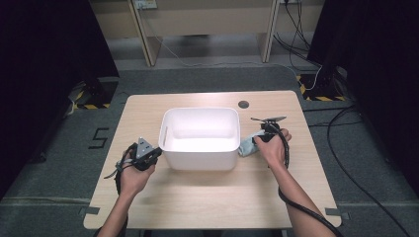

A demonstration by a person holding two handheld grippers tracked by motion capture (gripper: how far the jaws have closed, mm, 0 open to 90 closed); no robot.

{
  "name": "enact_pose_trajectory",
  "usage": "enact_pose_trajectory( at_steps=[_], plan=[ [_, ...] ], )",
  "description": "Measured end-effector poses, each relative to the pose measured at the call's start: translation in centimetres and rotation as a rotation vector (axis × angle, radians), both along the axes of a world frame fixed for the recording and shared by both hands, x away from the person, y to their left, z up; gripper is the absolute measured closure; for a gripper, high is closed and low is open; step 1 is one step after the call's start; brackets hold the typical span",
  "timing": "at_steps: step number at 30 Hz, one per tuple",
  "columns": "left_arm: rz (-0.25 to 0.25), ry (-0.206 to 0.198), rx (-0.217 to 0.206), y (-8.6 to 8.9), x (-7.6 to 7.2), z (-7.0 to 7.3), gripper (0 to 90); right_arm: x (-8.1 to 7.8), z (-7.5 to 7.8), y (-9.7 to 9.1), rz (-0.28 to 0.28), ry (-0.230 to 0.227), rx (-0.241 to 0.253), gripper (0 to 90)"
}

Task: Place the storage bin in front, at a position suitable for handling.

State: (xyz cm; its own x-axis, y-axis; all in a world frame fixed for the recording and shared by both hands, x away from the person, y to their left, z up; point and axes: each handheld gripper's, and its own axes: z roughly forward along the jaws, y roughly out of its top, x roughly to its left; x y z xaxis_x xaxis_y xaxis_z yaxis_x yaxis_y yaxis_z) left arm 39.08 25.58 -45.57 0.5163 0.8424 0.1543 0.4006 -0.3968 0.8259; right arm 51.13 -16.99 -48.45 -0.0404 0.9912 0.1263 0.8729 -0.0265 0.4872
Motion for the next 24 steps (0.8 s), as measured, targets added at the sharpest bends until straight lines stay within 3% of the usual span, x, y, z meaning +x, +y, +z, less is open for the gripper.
enact_pose_trajectory(
  at_steps=[5, 9, 14, 21, 24],
  plan=[
    [-0.002, -0.001, 0.000, -0.1, 0.1, 0.0, 87.7, 0.0, -0.2, 0.2, 0.017, -0.019, -0.029, 41.6],
    [0.000, -0.002, -0.001, -0.1, 0.0, 0.0, 87.6, -0.2, -0.3, 0.3, 0.047, -0.031, -0.049, 49.1],
    [-0.003, -0.006, 0.001, -0.3, -0.1, 0.2, 87.2, -0.2, -0.2, 0.4, 0.113, -0.033, -0.004, 72.6],
    [-0.013, -0.008, 0.005, -0.8, -0.2, 0.3, 86.6, -0.2, 0.0, -0.3, 0.121, -0.020, 0.021, 80.0],
    [-0.022, -0.013, 0.006, -1.4, -0.2, 0.3, 86.1, -0.7, 0.5, -1.6, 0.104, -0.040, 0.037, 80.5]
  ],
)
